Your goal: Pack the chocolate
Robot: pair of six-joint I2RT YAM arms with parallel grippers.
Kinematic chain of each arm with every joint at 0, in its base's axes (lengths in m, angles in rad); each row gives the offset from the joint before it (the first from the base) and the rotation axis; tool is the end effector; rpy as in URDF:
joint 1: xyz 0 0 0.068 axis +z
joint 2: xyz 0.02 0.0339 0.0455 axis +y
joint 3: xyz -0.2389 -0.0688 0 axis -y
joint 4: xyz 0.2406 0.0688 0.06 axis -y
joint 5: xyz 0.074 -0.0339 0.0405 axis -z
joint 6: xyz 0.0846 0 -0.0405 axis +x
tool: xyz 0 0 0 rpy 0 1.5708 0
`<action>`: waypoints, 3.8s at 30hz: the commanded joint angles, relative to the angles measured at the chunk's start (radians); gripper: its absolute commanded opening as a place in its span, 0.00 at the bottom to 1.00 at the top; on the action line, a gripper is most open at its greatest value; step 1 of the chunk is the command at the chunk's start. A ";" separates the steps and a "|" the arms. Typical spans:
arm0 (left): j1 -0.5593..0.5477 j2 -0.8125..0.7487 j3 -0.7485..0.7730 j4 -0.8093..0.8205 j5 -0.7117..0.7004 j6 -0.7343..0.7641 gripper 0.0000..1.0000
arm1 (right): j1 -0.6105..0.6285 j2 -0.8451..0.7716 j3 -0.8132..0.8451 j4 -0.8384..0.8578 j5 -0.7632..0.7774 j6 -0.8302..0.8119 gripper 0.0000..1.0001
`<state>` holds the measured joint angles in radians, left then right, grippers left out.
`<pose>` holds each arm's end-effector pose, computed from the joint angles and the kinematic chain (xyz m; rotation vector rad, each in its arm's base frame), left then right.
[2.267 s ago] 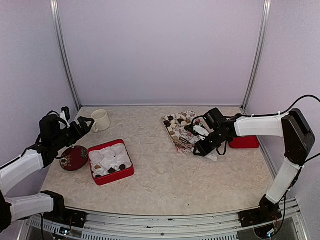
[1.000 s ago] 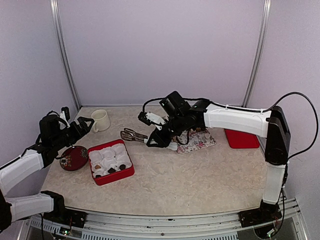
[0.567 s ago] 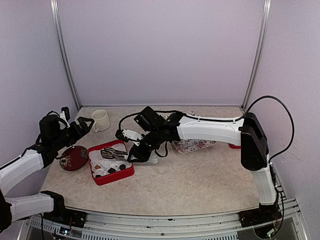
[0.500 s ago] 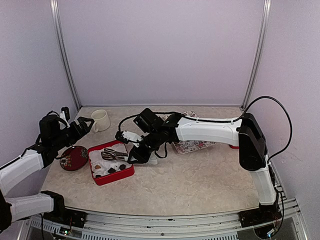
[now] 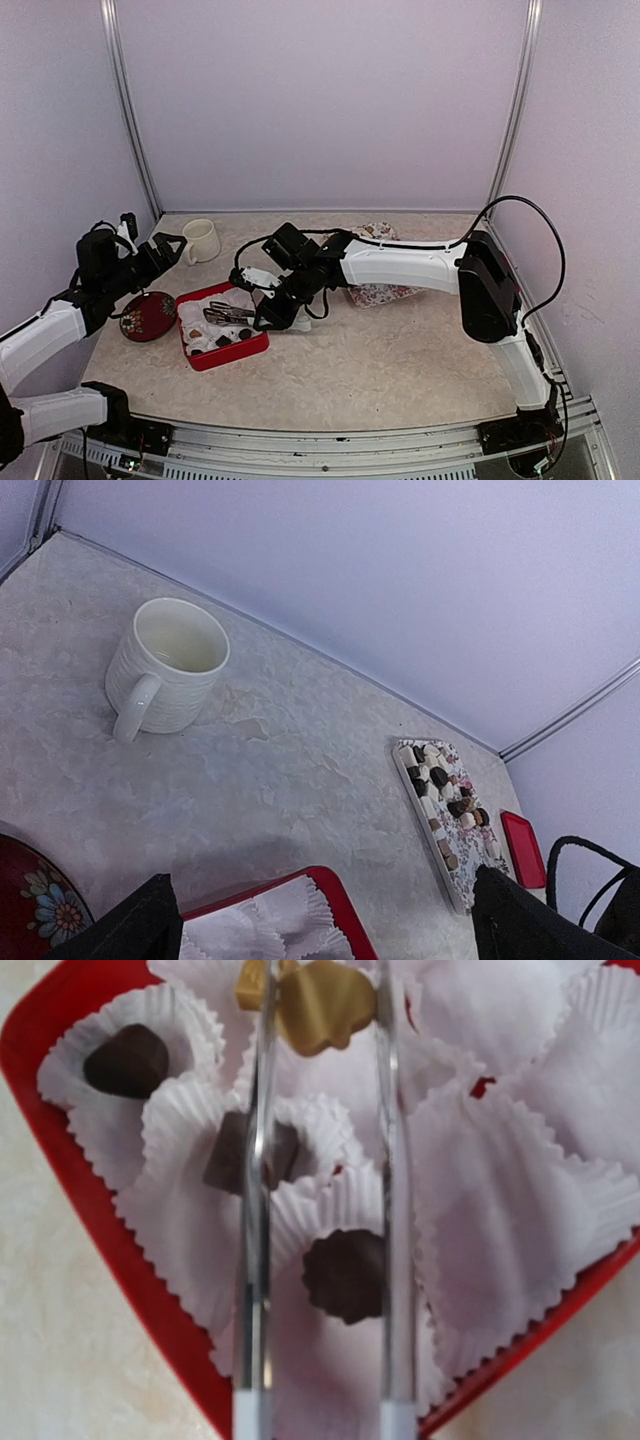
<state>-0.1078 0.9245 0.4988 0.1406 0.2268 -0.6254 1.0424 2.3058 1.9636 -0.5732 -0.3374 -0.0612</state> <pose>0.2665 -0.0480 0.2155 -0.3302 1.8819 -0.7135 0.2383 0.4638 0.1446 -1.4924 2.1369 0.8077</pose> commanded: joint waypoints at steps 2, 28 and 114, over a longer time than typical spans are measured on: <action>0.013 -0.012 0.013 0.000 -0.012 0.018 0.99 | 0.004 0.014 0.054 -0.005 -0.015 -0.003 0.33; 0.014 0.009 0.030 0.007 0.009 0.010 0.99 | -0.120 -0.350 -0.252 0.114 0.014 0.037 0.37; 0.012 0.043 0.034 0.032 0.013 0.000 0.99 | -0.350 -0.649 -0.610 0.084 0.090 -0.017 0.27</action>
<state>-0.1013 0.9703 0.5171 0.1421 0.2359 -0.6250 0.6048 1.6562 1.2613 -0.4808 -0.2031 -0.0566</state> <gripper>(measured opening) 0.989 0.305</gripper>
